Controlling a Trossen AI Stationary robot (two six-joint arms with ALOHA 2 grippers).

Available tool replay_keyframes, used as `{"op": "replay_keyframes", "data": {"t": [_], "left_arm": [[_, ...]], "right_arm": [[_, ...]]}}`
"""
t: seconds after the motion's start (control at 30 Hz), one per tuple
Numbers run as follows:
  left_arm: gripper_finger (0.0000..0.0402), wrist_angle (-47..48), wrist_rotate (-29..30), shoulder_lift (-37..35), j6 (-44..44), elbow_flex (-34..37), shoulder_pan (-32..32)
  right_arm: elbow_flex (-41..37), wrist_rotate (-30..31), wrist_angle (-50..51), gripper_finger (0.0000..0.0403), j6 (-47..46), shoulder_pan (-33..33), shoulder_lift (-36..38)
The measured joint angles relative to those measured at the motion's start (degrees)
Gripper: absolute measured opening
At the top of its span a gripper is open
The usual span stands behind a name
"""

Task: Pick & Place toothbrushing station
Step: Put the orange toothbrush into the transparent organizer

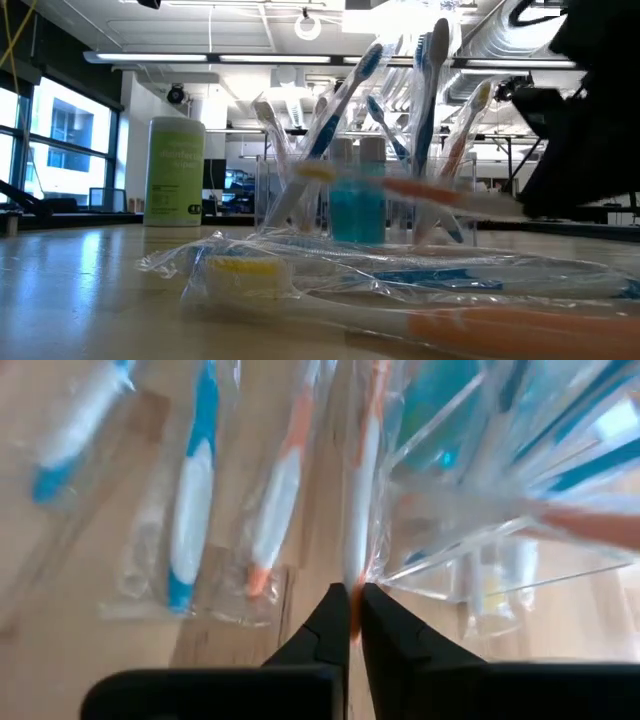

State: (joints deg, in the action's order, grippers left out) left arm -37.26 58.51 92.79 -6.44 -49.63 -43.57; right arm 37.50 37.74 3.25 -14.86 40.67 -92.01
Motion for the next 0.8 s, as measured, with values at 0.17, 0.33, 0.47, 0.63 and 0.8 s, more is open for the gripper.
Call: {"op": "replay_keyframes", "data": {"t": [0.17, 0.33, 0.47, 0.63, 0.8], "left_arm": [[0.0176, 0.0, -0.3, 0.0, 0.0, 0.0, -0.2], [0.0176, 0.0, -0.4, 0.0, 4.3, 0.0, -0.9], [0.0176, 0.0, -4.3, 0.0, 5.1, 0.0, -1.0], [0.0176, 0.0, -13.5, 0.0, 4.1, 0.0, 1.3], [0.0176, -0.6, -19.0, 0.0, 1.8, 0.0, 5.2]], "right_arm": [[0.0, 0.1, 0.8, 0.0005, 0.3, 2.5, 3.9], [0.1, 2.6, -0.1, 0.0005, 1.6, 6.5, 8.6], [0.1, 7.1, -4.2, 0.0005, 6.2, 10.4, 11.7], [0.1, 10.1, -17.1, 0.0003, 19.3, 12.9, 13.0], [0.2, 9.5, -28.7, 0.0001, 30.8, 12.3, 13.0]]}}
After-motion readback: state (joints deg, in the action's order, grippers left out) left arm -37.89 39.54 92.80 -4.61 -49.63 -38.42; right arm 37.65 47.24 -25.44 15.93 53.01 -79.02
